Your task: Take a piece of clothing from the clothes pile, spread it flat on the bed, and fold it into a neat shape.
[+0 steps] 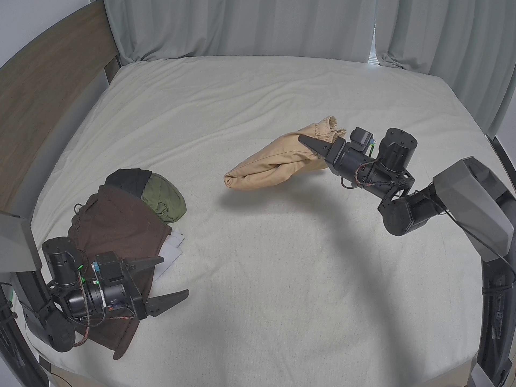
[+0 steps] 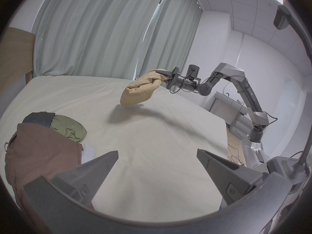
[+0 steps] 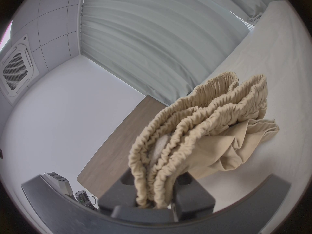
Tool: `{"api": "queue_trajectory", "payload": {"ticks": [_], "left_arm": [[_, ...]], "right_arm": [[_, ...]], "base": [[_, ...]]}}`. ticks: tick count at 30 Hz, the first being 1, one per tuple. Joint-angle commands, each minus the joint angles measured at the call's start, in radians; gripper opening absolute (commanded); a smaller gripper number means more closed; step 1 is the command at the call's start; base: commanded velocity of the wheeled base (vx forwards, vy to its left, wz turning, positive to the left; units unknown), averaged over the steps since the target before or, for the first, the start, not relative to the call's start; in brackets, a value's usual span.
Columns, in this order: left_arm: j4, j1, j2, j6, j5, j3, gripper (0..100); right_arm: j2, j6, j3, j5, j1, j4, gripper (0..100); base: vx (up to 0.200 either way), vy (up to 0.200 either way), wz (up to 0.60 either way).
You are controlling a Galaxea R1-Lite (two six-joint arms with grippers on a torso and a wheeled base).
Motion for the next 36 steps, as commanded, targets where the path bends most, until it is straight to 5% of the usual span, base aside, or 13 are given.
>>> {"api": "queue_trajectory", "payload": {"ticks": [1,6,18,32,33,36], "left_arm": [[-0.001,-0.011,-0.008,0.000,-0.002,-0.003,100],[-0.001,-0.016,-0.010,-0.002,-0.002,-0.003,100],[-0.001,-0.016,-0.005,0.000,-0.002,-0.003,100],[-0.001,-0.016,-0.011,0.000,-0.003,-0.009,100],[-0.001,-0.016,-0.011,0.000,-0.002,-0.009,100],[-0.001,-0.016,-0.013,0.000,-0.002,-0.009,100]], "right_arm": [[0.099,-0.001,-0.079,0.001,-0.009,0.045,0],[0.175,-0.014,0.016,-0.001,-0.009,0.028,0],[0.194,-0.008,0.395,-0.001,-0.017,-0.305,0],[0.263,-0.007,0.464,-0.013,-0.011,-0.394,0],[0.263,-0.007,0.466,-0.013,-0.011,-0.394,100],[0.263,-0.007,0.457,-0.021,-0.013,-0.394,100]], "base": [[0.000,0.000,0.00],[0.000,0.000,0.00],[0.000,0.000,0.00],[0.000,0.000,0.00],[0.000,0.000,0.00],[0.000,0.000,0.00]]}}
